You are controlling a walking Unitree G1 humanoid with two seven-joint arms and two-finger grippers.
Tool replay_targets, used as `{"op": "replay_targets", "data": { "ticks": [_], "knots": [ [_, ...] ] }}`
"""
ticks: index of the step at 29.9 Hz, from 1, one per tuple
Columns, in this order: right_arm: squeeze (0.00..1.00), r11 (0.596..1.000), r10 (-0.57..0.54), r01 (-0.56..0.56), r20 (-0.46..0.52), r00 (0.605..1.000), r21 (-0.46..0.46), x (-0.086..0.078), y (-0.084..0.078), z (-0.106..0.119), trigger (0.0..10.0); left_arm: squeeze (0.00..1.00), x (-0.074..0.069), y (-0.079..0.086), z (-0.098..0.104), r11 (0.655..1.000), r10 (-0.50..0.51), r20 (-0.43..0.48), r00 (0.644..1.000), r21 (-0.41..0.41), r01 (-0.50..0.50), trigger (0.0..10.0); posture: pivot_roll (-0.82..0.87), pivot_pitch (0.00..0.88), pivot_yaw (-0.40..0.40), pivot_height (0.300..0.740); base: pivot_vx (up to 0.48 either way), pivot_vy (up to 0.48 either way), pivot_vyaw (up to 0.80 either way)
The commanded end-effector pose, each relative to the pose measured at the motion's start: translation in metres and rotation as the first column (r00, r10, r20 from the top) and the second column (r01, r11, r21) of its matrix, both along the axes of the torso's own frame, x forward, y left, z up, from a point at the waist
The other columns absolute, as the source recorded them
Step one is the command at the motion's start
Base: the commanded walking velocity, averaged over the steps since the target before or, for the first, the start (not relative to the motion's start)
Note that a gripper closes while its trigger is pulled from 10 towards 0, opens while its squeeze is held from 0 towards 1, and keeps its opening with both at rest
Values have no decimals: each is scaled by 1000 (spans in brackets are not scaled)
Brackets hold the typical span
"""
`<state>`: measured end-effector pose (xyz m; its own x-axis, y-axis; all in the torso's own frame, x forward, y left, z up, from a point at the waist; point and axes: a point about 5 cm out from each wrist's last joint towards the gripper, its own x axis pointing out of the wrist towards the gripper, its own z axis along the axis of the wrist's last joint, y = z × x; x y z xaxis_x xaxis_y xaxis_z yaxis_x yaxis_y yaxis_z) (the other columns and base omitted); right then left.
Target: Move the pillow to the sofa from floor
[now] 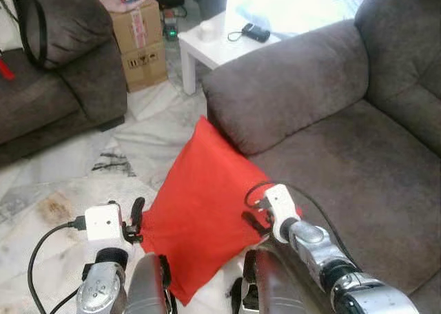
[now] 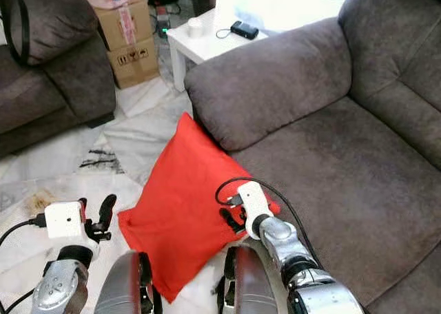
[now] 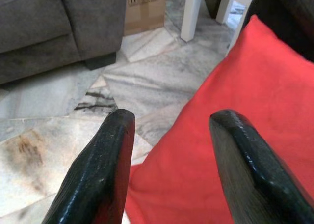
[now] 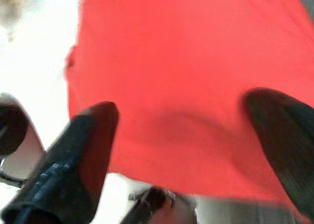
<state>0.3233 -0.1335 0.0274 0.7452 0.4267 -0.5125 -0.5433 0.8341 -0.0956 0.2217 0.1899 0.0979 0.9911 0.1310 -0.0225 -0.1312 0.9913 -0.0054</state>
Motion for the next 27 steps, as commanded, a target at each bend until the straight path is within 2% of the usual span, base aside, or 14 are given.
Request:
{"op": "replay_targets", "data": {
  "ticks": [1,4,8,10,12,13,17,19,20,21,22,23,25,27],
  "knots": [
    [0,998,42,-41,16,999,-44,1,0,2,10000,0,-5,0,0,1000,1,-15,1000,-1,-1,10000,119,317,-81,623,0,0,0],
    [0,995,66,-60,71,995,-76,6,3,9,10000,0,-6,-1,2,1000,1,-8,1000,5,-1,10000,119,314,-82,623,0,0,0],
    [0,998,41,-34,146,988,-52,13,6,19,10000,0,-3,-3,10,1000,-3,25,1000,27,2,10000,122,310,-83,623,0,0,0],
    [0,995,54,-36,189,980,-94,15,6,22,10000,0,-2,-5,14,999,-10,33,999,31,9,10000,123,306,-86,623,0,0,0],
    [0,991,63,-39,187,980,-130,14,5,21,10000,0,-2,-5,14,999,-15,29,999,35,14,10000,124,305,-86,623,0,0,0],
    [0,980,92,-55,186,978,-192,13,4,18,10000,0,-5,-1,11,999,-8,2,1000,48,8,10000,121,306,-89,623,0,0,0],
    [0,969,85,-40,177,981,-244,13,-1,16,10000,0,-9,9,6,998,20,-35,999,59,-18,10000,119,306,-92,623,0,0,0],
    [0,972,46,-5,170,984,-234,14,-4,16,10000,0,-11,13,5,998,31,-44,999,54,-29,10000,120,305,-93,623,0,0,0],
    [0,989,-45,66,157,987,-130,17,-6,19,10000,0,-13,14,5,998,38,-41,998,51,-36,10000,123,301,-93,623,0,0,0],
    [0,989,-45,66,157,987,-130,17,-6,19,10000,0,-13,14,5,998,38,-41,998,51,-36,10000,123,301,-93,623,0,0,0],
    [0,987,-163,162,142,976,23,21,-9,25,10000,0,-13,15,6,998,43,-35,998,43,-42,10000,123,297,-93,623,0,0,0],
    [0,982,-188,182,138,972,55,22,-9,27,10000,0,-12,15,6,998,44,-34,998,41,-43,10000,123,297,-93,623,0,0,0],
    [0,931,-299,258,135,945,259,28,-13,38,10000,0,-11,13,8,998,44,-15,999,40,-43,10000,116,287,-93,623,0,0,0],
    [0,886,-351,268,169,921,377,33,-16,49,10000,0,-8,12,11,997,53,15,999,58,-53,10000,105,274,-87,623,0,0,0]
  ]
}}
